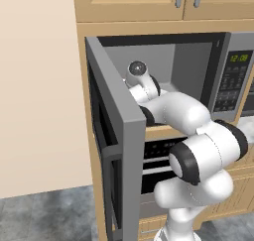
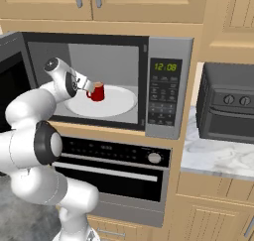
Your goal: Pick the cup of tea, navigate to the dining table, and place it on the saucer.
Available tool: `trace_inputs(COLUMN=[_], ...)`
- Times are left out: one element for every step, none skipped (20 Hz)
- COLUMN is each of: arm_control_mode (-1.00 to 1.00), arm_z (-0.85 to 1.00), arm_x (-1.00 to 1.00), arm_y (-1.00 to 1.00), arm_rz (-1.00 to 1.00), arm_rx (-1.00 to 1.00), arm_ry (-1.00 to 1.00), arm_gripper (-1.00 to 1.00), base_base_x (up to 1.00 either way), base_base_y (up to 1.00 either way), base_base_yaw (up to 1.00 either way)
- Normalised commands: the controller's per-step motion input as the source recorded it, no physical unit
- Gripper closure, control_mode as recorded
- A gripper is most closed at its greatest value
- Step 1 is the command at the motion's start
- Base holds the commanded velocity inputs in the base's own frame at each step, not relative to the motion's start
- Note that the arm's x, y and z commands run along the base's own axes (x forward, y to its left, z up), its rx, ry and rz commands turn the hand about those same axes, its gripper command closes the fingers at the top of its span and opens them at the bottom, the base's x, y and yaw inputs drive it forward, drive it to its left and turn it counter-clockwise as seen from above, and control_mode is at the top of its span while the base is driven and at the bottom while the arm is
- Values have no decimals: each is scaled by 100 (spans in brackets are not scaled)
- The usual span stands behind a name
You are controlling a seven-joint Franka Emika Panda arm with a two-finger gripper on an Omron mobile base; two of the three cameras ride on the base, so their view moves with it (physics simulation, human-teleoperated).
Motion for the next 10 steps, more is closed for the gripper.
trace_inputs(arm_control_mode=[-100, -100, -100, -100, -100, -100, -100, -100, -100, -100], arm_z=[-26, -25, -22, -19, -14, -10, -3, 0, 0, 0], arm_x=[3, 3, 3, 5, 8, 12, 17, 19, 20, 23], arm_y=[-19, -19, -18, -16, -14, -9, -3, 0, 0, 0], arm_rz=[0, 0, 0, 0, 0, 0, 0, 0, 0, 0], arm_rx=[4, 4, 4, 3, 3, 2, 1, 0, 0, 0], arm_ry=[0, 0, 0, 0, 0, 0, 0, 0, 0, 0], arm_gripper=[-100, -100, -100, -100, -100, -100, -100, -100, -100, -100], base_base_x=[0, 0, 0, 0, 0, 0, 0, 0, 0, 0], base_base_y=[0, 0, 0, 0, 0, 0, 0, 0, 0, 0], base_base_yaw=[0, 0, 0, 0, 0, 0, 0, 0, 0, 0])
